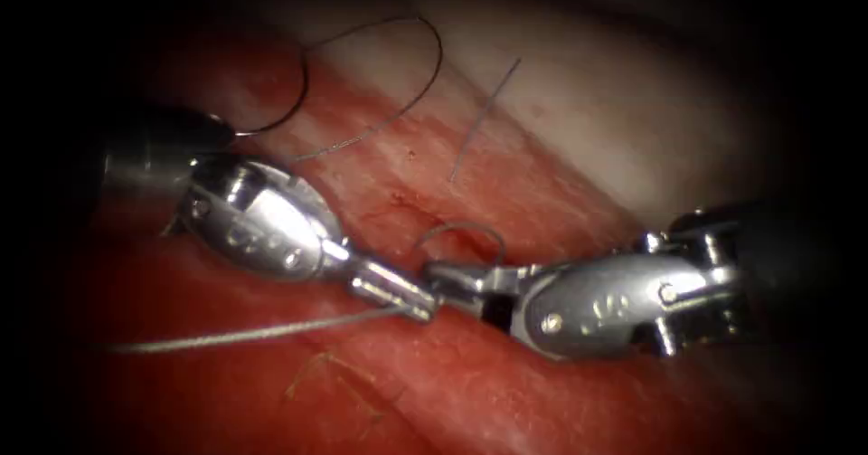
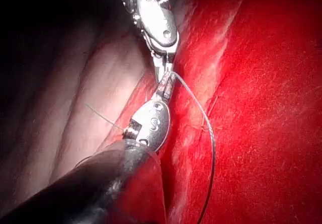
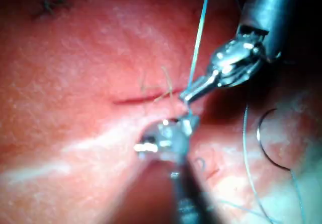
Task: Wound Closure
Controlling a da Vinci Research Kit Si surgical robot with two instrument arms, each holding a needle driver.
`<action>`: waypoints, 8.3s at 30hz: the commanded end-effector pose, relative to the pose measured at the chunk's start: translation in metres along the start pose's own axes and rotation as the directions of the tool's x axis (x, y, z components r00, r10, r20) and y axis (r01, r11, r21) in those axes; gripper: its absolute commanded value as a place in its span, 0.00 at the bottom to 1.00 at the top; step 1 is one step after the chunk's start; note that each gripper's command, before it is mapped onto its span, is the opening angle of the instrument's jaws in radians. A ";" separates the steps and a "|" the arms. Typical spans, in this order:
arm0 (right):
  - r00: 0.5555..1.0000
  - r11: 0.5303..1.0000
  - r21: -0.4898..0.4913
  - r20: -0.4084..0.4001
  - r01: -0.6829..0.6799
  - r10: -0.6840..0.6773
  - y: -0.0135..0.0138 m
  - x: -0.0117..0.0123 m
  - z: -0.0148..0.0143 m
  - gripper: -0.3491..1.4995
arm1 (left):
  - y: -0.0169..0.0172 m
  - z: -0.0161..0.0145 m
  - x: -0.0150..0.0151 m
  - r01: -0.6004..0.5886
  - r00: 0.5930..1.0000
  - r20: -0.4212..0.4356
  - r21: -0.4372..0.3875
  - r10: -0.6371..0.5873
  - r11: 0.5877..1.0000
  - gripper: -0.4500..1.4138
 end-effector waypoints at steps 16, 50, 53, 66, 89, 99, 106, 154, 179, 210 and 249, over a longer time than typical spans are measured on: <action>1.000 1.000 0.019 0.012 -0.024 0.023 0.0021 -0.0038 0.0015 0.00 | -0.0009 -0.0052 -0.0002 0.474 0.837 0.205 0.189 -0.506 0.860 0.85; 0.997 0.999 -0.024 0.069 -0.038 0.040 0.0039 -0.0055 0.0028 0.00 | 0.0059 -0.0082 0.0040 0.852 0.456 0.166 0.202 -0.874 0.483 0.75; 0.997 0.999 -0.024 0.069 -0.038 0.040 0.0038 -0.0054 0.0027 0.00 | 0.0065 -0.0075 0.0026 0.833 0.454 0.195 0.254 -0.869 0.492 0.66; 0.997 0.999 -0.022 0.068 -0.037 0.039 0.0038 -0.0054 0.0024 0.00 | 0.0071 -0.0079 0.0045 0.892 0.366 0.227 0.192 -0.903 0.410 0.00; 0.997 0.999 -0.021 0.067 -0.034 0.035 0.0033 -0.0054 0.0023 0.00 | 0.0026 -0.0100 0.0064 0.896 0.299 0.191 0.281 -0.935 0.344 0.48; 0.997 0.999 -0.018 0.071 -0.033 0.034 0.0032 -0.0053 0.0025 0.00 | 0.0051 -0.0087 0.0062 0.932 0.153 0.182 0.301 -0.971 0.203 0.45; 0.997 0.999 -0.017 0.073 -0.033 0.034 0.0032 -0.0053 0.0027 0.00 | 0.0054 -0.0084 0.0061 0.927 0.107 0.217 0.330 -0.970 0.176 0.26; 0.925 0.945 -0.024 -0.215 -0.325 0.313 0.0029 -0.0027 -0.0025 0.99 | 0.0022 -0.0140 -0.0014 0.728 0.358 0.293 0.507 -0.887 0.461 0.00; 0.874 0.931 0.097 -0.322 -0.351 0.363 0.0122 -0.0072 0.0009 0.00 | -0.0001 -0.0137 -0.0050 0.665 0.522 0.247 0.481 -0.816 0.571 0.00; 0.794 0.918 0.098 -0.472 -0.384 0.383 0.0102 -0.0055 0.0069 0.00 | -0.0013 -0.0058 -0.0141 0.612 0.539 0.249 0.540 -0.805 0.577 0.00; 0.915 0.926 -0.131 -0.253 -0.355 0.315 0.0096 -0.0068 0.0104 0.63 | -0.0037 -0.0060 -0.0002 0.482 0.627 0.406 0.469 -0.665 0.740 0.00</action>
